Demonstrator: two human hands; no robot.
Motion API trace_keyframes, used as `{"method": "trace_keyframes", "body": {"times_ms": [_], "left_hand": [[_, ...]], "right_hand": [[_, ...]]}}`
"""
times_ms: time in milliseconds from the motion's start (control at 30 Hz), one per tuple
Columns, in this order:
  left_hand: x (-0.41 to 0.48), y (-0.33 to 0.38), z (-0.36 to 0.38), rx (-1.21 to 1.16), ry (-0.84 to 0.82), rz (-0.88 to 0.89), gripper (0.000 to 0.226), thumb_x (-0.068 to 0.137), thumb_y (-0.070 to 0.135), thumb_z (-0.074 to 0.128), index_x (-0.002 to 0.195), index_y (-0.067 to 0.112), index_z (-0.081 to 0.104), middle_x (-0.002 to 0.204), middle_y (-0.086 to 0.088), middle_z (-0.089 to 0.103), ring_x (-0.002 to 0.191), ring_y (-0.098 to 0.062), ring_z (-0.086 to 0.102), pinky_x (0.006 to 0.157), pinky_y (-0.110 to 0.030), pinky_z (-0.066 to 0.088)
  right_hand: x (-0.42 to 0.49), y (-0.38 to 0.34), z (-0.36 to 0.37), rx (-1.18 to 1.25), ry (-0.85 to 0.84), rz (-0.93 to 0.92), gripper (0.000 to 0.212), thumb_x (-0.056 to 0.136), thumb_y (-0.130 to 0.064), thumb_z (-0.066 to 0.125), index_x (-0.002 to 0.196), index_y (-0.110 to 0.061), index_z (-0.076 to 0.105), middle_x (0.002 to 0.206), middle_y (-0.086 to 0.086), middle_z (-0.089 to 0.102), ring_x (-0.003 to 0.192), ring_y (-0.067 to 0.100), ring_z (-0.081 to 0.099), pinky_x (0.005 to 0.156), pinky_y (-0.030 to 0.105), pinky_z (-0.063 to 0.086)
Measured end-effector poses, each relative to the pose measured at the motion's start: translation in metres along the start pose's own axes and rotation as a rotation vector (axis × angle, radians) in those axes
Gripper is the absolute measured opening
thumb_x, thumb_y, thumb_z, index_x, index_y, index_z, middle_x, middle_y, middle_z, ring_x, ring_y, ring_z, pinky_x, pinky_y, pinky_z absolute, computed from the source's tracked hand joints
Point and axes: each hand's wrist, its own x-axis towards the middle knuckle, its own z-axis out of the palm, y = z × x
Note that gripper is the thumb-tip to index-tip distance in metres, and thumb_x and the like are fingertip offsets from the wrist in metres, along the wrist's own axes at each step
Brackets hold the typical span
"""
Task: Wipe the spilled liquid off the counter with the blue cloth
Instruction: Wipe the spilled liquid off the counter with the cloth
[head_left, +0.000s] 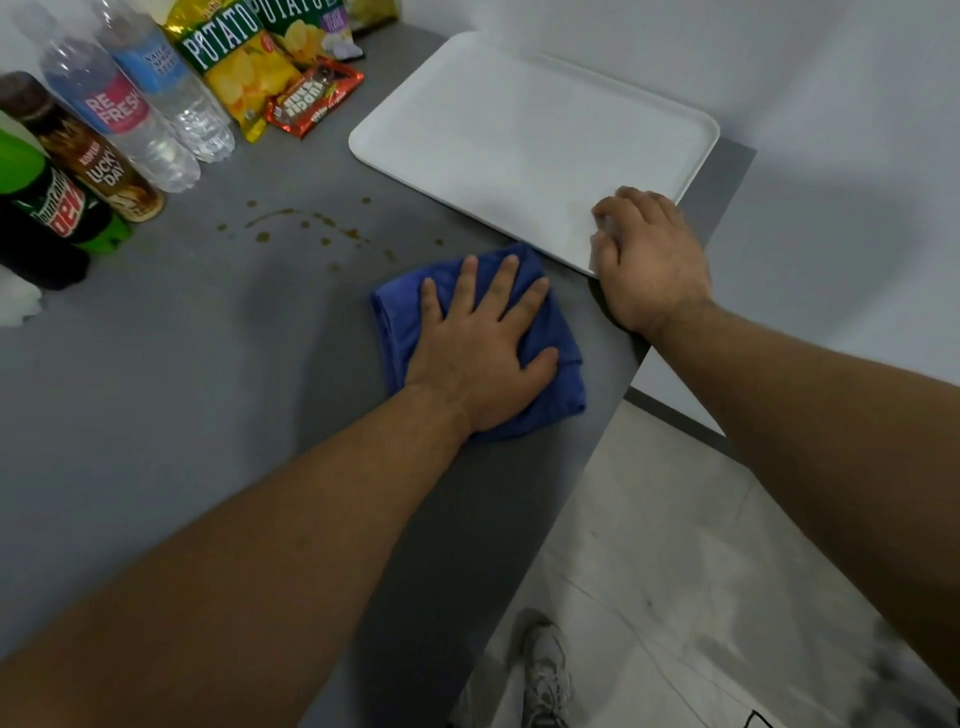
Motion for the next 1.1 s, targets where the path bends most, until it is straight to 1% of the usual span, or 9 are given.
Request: {"method": "trace_keyframes", "body": {"times_ms": [133,267,400,500,600,700,800,900,1100], "left_hand": [[-0.018,0.026,0.006,0.027,0.008,0.097,0.078,0.094,0.074,0.022,0.163,0.039,0.009,0.175,-0.001,0.000,0.160,-0.034,-0.005,0.123,-0.068,0.003],[-0.062,0.010,0.010,-0.001,0.048,0.164,0.074,0.096,0.071,0.028,0.163,0.040,0.014,0.175,0.004,0.006,0.161,-0.029,0.000,0.127,-0.060,0.004],[-0.047,-0.010,0.005,0.019,0.024,0.062,0.073,0.096,0.069,0.024,0.163,0.042,0.009,0.175,0.007,0.000,0.161,-0.028,-0.004,0.127,-0.062,0.003],[-0.022,0.011,0.005,-0.005,0.003,-0.030,0.076,0.094,0.072,0.020,0.162,0.043,0.005,0.175,0.002,-0.004,0.160,-0.035,-0.008,0.123,-0.070,-0.001],[-0.027,0.035,0.012,0.018,0.024,0.015,0.076,0.094,0.074,0.018,0.162,0.041,0.005,0.175,-0.001,-0.004,0.160,-0.036,-0.007,0.122,-0.071,0.000],[-0.055,0.038,0.017,-0.003,0.062,0.068,0.075,0.096,0.072,0.023,0.163,0.040,0.010,0.175,0.001,0.001,0.161,-0.031,-0.005,0.125,-0.065,0.004],[-0.082,0.021,0.019,-0.036,0.088,0.063,0.074,0.097,0.070,0.029,0.163,0.040,0.013,0.175,0.005,0.004,0.161,-0.026,-0.003,0.127,-0.061,0.005],[-0.097,-0.007,0.018,-0.055,0.099,-0.011,0.075,0.097,0.069,0.032,0.163,0.041,0.011,0.174,0.010,0.000,0.161,-0.022,-0.006,0.127,-0.059,0.004],[-0.079,-0.068,0.011,-0.047,0.114,-0.169,0.077,0.096,0.072,0.025,0.163,0.039,0.007,0.174,0.009,-0.003,0.161,-0.023,-0.008,0.128,-0.057,0.002]], "right_hand": [[0.000,0.001,0.000,0.024,-0.010,0.012,0.038,0.106,-0.024,0.043,0.138,-0.013,0.059,0.149,0.010,0.054,0.142,0.031,0.042,0.120,0.047,0.032],[0.000,0.000,0.000,0.035,-0.011,0.010,0.037,0.106,-0.021,0.043,0.137,-0.011,0.060,0.147,0.010,0.056,0.139,0.032,0.044,0.118,0.044,0.033],[0.000,0.000,0.000,0.016,-0.018,0.015,0.037,0.106,-0.022,0.042,0.136,-0.011,0.060,0.145,0.009,0.057,0.137,0.031,0.045,0.118,0.045,0.032],[0.001,0.001,0.001,0.012,-0.021,0.013,0.036,0.106,-0.022,0.041,0.135,-0.011,0.060,0.143,0.008,0.058,0.135,0.031,0.046,0.117,0.047,0.033],[0.002,0.001,0.001,0.018,-0.016,0.010,0.036,0.107,-0.023,0.040,0.134,-0.011,0.061,0.143,0.009,0.058,0.135,0.031,0.047,0.116,0.049,0.035],[0.000,0.001,0.000,0.009,-0.025,0.016,0.037,0.108,-0.026,0.038,0.135,-0.013,0.061,0.145,0.009,0.057,0.137,0.031,0.046,0.118,0.052,0.032],[-0.002,-0.003,-0.002,-0.039,-0.044,0.027,0.038,0.110,-0.029,0.035,0.135,-0.018,0.061,0.147,0.005,0.056,0.140,0.029,0.045,0.124,0.058,0.021],[-0.002,-0.007,-0.003,-0.083,-0.045,0.035,0.039,0.111,-0.031,0.032,0.132,-0.019,0.063,0.143,0.003,0.059,0.138,0.026,0.047,0.127,0.062,0.006],[0.008,-0.040,0.007,-0.100,0.008,0.008,0.041,0.111,-0.035,0.032,0.129,-0.016,0.064,0.139,0.005,0.061,0.132,0.030,0.053,0.125,0.062,0.011]]}}
